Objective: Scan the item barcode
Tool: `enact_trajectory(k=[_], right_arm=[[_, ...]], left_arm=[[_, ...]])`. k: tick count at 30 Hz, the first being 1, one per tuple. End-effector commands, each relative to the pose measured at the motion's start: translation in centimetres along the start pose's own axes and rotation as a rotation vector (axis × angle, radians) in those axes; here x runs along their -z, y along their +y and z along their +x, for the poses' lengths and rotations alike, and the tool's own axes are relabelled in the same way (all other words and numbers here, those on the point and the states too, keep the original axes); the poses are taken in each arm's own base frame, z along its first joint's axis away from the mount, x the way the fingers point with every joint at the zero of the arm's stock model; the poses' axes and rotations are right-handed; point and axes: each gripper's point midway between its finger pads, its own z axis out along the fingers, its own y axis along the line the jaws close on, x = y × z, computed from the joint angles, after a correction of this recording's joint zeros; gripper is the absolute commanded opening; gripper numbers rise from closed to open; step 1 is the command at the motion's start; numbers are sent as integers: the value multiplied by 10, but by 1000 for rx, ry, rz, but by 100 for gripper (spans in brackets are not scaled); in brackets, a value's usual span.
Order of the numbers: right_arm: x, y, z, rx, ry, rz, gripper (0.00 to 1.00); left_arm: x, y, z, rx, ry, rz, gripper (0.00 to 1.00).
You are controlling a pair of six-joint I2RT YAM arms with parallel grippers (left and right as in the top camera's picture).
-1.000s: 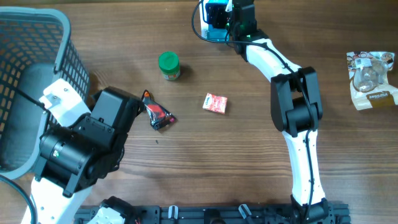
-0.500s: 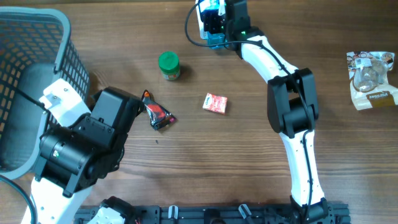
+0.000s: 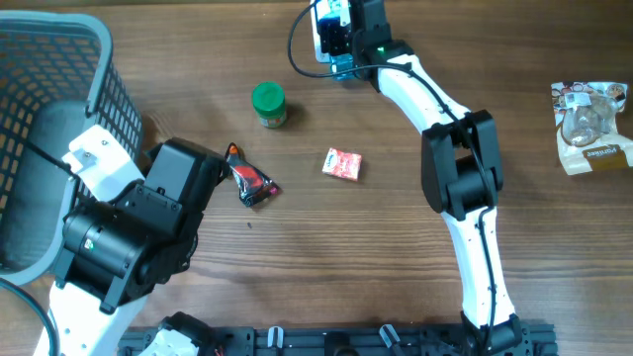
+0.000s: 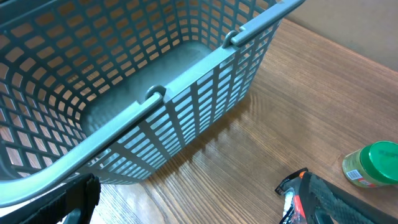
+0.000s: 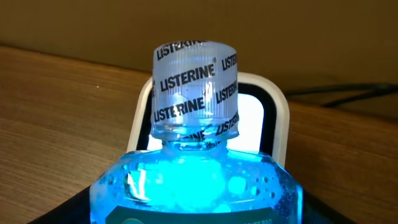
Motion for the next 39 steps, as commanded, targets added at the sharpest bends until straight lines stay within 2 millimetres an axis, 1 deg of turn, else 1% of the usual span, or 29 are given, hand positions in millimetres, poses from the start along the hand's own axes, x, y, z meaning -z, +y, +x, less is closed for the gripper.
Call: enact_trajectory(k=[1, 3, 6, 8, 11, 12, 14, 18, 20, 21, 22, 23, 24, 25, 27, 29, 30, 31, 32, 34, 35, 37, 39], right_arm=[[7, 11, -34, 40, -73, -10, 40], [18, 12, -48, 44, -92, -12, 40], [31, 14, -61, 62, -101, -11, 40], [39, 13, -61, 61, -75, -8, 40], [43, 7, -52, 57, -23, 1, 38], [46, 6, -53, 56, -18, 3, 38], [59, 3, -67, 53, -37, 7, 38], [109, 0, -122, 49, -146, 13, 39], [144, -7, -151, 43, -201, 46, 39], [160, -13, -160, 39, -217, 74, 39], [184, -27, -171, 31, -227, 130, 39], [209, -43, -176, 36, -218, 190, 38], [226, -59, -176, 30, -197, 242, 38], [251, -86, -171, 8, -159, 319, 37], [273, -117, -159, -31, -106, 391, 36], [294, -162, -133, -122, -13, 486, 37], [299, -176, -122, -156, 20, 511, 37], [309, -205, -98, -232, 91, 557, 36], [315, -223, -78, -281, 149, 576, 35], [326, -252, -46, -372, 234, 589, 33], [331, -262, -34, -402, 267, 590, 32], [342, -277, -19, -455, 301, 614, 34], [352, -287, -8, -493, 328, 637, 36]], left_arm=[[0, 0, 0, 13, -2, -1, 100], [0, 0, 0, 13, -2, -1, 100], [0, 0, 0, 13, -2, -1, 100], [0, 0, 0, 13, -2, -1, 100], [0, 0, 0, 13, -2, -1, 100], [0, 0, 0, 13, -2, -1, 100], [0, 0, 0, 13, -2, -1, 100], [0, 0, 0, 13, -2, -1, 100], [0, 0, 0, 13, -2, -1, 100], [0, 0, 0, 13, -2, -1, 100], [0, 0, 0, 13, -2, -1, 100], [0, 0, 0, 13, -2, -1, 100], [0, -1, 0, 13, -2, 0, 100], [0, -2, -1, 18, -5, 3, 100], [0, -3, -2, 27, -8, 9, 100], [0, -5, -3, 35, -11, 15, 100], [0, -5, -3, 36, -12, 16, 100], [0, -5, -3, 37, -12, 17, 100], [0, -6, -3, 39, -13, 18, 100], [0, -6, -3, 40, -13, 19, 100], [0, -6, -3, 40, -13, 19, 100], [0, -6, -3, 39, -13, 19, 100], [0, -7, -2, 39, -7, 22, 100]])
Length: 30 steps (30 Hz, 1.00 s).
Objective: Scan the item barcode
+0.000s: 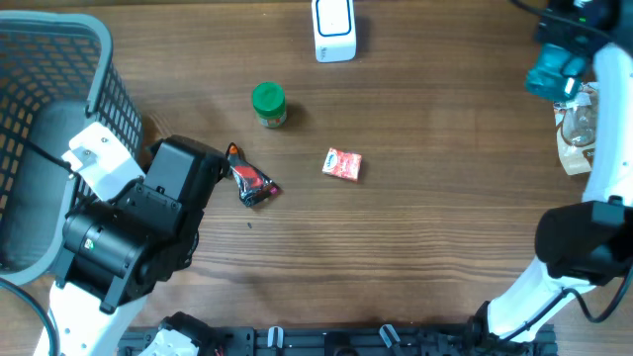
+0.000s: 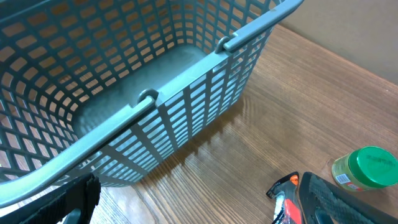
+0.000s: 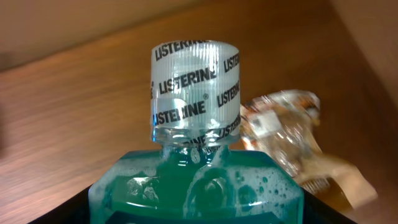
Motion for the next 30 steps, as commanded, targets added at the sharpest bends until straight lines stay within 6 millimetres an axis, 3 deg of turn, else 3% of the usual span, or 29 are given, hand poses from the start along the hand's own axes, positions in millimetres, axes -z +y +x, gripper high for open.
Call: enact_trajectory(k=[1, 9, 18, 23, 30], right_arm=[[0, -14, 7, -75, 39, -9, 37], [-18, -58, 53, -130, 236, 148, 40], [-76, -61, 83, -94, 379, 224, 40], [-119, -79, 101, -72, 433, 361, 40], [-149, -105, 137, -39, 557, 511, 37]], left_arm=[[0, -1, 1, 13, 5, 4, 100], [0, -6, 9, 13, 54, 32, 100], [3, -23, 28, 30, 168, 118, 100], [8, -41, 35, 63, 233, 200, 100], [15, -55, 50, 70, 329, 273, 100]])
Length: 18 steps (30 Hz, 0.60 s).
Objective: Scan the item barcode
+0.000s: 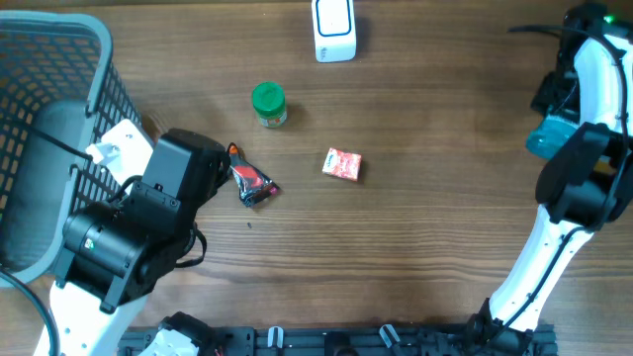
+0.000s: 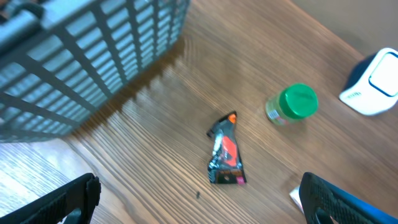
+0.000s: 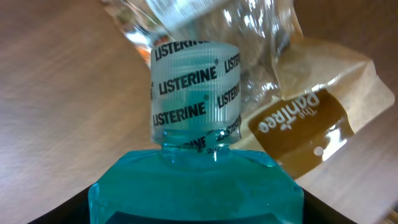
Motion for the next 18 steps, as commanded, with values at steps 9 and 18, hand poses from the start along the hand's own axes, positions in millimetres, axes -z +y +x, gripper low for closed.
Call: enact_trajectory(k=[9, 18], right_arm=[[-24, -29, -1, -59, 26, 141, 35], [-26, -20, -2, -84, 30, 84, 34]], left_arm=[[2, -20, 31, 9, 182, 103, 100], [1, -19, 29, 8, 171, 97, 100]])
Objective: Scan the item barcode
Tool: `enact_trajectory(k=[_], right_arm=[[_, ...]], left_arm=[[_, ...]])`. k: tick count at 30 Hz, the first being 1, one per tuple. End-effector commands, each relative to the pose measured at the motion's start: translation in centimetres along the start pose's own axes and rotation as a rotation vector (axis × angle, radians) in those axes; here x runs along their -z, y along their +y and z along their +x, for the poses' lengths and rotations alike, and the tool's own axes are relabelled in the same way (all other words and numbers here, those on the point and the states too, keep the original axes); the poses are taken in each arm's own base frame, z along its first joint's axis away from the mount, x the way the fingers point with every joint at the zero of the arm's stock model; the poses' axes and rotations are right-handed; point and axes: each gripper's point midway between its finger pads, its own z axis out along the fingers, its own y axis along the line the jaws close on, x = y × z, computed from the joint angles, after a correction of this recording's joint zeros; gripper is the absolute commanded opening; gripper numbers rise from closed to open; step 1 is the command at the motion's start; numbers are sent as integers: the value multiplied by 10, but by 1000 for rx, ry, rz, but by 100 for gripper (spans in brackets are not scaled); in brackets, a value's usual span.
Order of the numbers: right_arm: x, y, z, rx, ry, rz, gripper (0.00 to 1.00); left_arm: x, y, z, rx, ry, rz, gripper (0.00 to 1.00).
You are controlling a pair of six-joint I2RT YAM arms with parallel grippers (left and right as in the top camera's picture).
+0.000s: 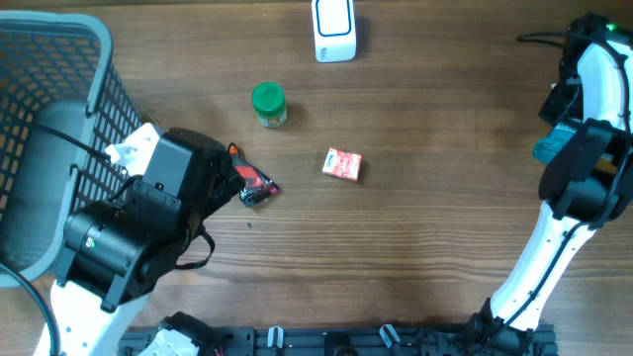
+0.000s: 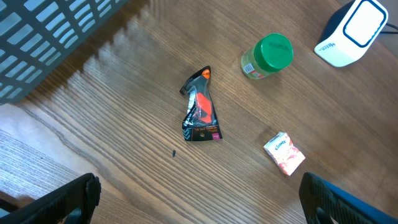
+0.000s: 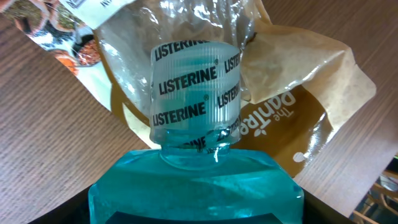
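Note:
My right gripper (image 3: 196,216) is shut on a teal Listerine mouthwash bottle (image 3: 196,183) with a clear printed cap (image 3: 196,87). It holds the bottle at the table's far right edge, just above a brown and clear snack bag (image 3: 298,118). In the overhead view only a bit of the bottle (image 1: 549,149) shows beside the arm. The white barcode scanner (image 1: 333,30) stands at the back centre, far from the bottle. My left gripper (image 2: 199,208) is open over the near left of the table, with nothing between its fingers (image 2: 62,198).
A green-lidded jar (image 1: 268,104), a black and red wrapper (image 1: 255,184) and a small red packet (image 1: 342,164) lie left of centre. A blue-grey mesh basket (image 1: 59,109) stands at the far left, next to my left arm.
My right gripper has moved the bottle a little nearer and further over the snack bag. My left wrist has turned further from the basket and now looks down on the wrapper, jar, packet and scanner.
The right gripper first held the bottle in front of the lit scanner at the back. Then it held it at the far right by the snack bag, then over the bag, where it is now. The left gripper stayed open by the basket, then turned toward the loose items.

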Motion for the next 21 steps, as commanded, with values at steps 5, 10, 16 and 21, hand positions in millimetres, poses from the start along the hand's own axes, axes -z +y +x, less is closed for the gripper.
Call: enact_trajectory(k=[5, 10, 16, 21], right_arm=[[-3, -3, -1, -22, 4, 6, 35], [-2, -19, 8, 9, 30, 95, 34], [0, -34, 19, 50, 71, 167, 33], [2, -41, 26, 75, 96, 199, 33]], left_arm=[[-1, 0, -1, 8, -8, -7, 100], [-2, -1, 0, 8, 0, -3, 100], [-1, -4, 6, 9, 36, 18, 100], [-1, -5, 7, 8, 41, 21, 100]])
